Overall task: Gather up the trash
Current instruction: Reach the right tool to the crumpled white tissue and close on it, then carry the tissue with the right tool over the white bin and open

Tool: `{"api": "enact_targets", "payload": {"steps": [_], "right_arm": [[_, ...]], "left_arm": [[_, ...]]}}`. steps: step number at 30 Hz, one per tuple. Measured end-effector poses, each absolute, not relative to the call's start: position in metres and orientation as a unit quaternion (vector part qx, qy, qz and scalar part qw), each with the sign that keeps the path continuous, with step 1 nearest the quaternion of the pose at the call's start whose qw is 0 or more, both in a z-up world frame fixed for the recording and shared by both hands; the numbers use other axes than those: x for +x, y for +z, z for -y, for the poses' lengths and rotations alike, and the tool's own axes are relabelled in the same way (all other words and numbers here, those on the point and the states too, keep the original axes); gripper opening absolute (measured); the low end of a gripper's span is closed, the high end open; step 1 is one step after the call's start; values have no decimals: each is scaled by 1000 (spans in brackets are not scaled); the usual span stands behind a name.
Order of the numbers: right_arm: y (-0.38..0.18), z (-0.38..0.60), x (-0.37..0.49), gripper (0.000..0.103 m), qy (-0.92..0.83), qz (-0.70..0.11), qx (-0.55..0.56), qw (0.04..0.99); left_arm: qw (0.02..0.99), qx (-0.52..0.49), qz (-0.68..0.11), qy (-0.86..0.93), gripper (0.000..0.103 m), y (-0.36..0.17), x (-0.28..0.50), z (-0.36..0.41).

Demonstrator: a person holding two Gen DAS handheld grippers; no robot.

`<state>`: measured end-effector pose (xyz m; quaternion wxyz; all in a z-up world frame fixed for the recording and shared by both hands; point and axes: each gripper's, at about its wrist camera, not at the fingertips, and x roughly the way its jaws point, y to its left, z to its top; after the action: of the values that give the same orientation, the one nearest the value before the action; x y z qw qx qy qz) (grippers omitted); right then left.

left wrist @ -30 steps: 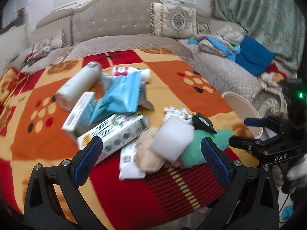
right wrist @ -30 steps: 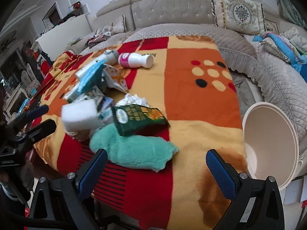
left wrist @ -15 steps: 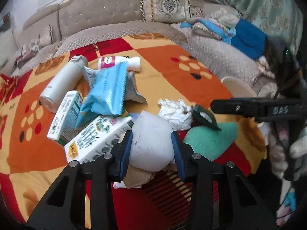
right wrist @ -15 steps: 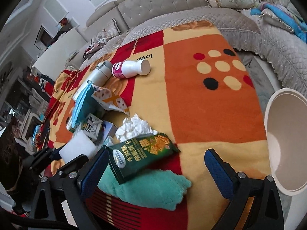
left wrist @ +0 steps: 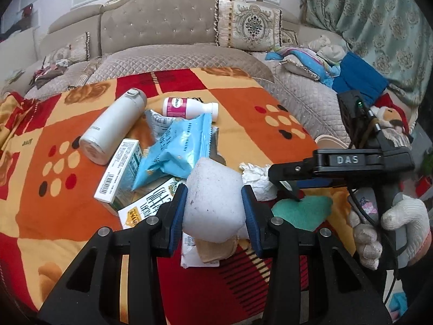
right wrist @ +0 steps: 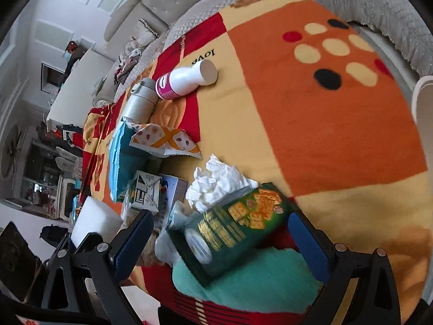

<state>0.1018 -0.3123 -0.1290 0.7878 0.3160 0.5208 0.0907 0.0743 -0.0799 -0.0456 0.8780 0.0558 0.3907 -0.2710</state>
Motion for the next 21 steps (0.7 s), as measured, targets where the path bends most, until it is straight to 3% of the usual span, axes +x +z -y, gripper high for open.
{"api": "enact_targets", "payload": {"steps": [6,21], "right_arm": [[-141,313,106,91,89,-547,308,773],[-87,288,96,91,88,-510,153,842]], "left_arm": [[882,51,-384,-269,38,-42,73,76],[886,44,-392,-244,38,-49,75,55]]}}
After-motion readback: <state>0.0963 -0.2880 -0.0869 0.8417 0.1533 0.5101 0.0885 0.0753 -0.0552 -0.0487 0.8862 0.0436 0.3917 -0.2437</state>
